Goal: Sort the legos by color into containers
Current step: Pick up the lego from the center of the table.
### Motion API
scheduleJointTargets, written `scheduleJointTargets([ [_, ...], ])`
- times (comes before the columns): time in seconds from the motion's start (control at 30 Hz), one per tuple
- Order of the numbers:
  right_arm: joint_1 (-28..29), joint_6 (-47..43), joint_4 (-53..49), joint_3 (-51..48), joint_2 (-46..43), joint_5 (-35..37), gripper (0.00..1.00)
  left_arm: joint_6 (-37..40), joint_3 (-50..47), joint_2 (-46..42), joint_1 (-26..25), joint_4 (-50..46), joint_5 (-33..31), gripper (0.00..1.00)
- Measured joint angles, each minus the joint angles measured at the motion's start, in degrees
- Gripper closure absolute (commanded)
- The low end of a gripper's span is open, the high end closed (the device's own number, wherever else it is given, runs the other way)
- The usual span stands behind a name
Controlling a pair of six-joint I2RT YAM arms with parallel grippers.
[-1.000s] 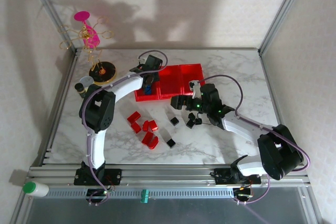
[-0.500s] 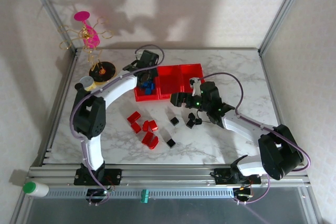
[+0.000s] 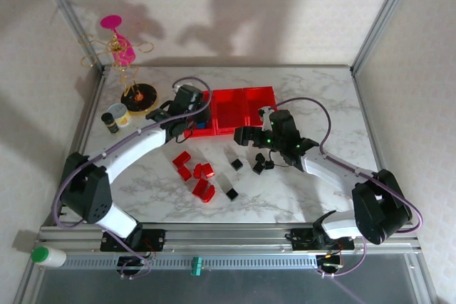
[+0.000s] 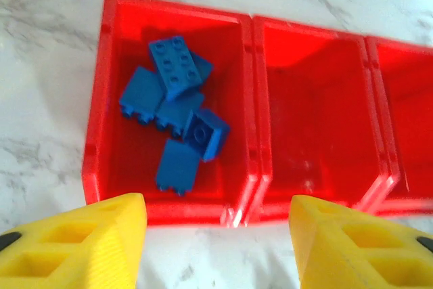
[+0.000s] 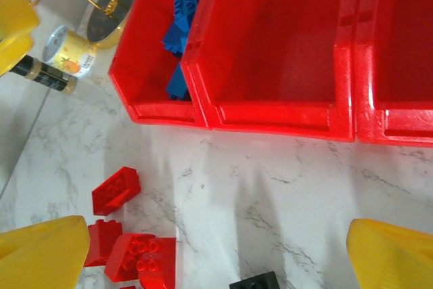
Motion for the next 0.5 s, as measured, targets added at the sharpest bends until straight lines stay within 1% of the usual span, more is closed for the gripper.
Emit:
scheduleJointTargets([
  [0.13,1.53,-1.25,-3.48,1.29,1.01,2.08,0.11,-1.14,-4.92,-5.33,-2.99,0.57,0.70,0.34],
  [0.27,5.07,-3.45,-7.48,3.13,3.37,4.28,0.16,-2.64,-8.90,-9.88,-5.57,1.38,0.87,0.28],
  [0.37,8.24,-5.25,-10.14,4.37,5.77,6.58,0.23,-4.09,-11.87,-12.70,-6.62,1.31,0.81,0.21],
  [0.5,11.54,-7.02,-13.81,5.66,9.68,10.43,0.25,-5.88,-14.73,-15.39,-6.75,0.87,0.48,0.12],
])
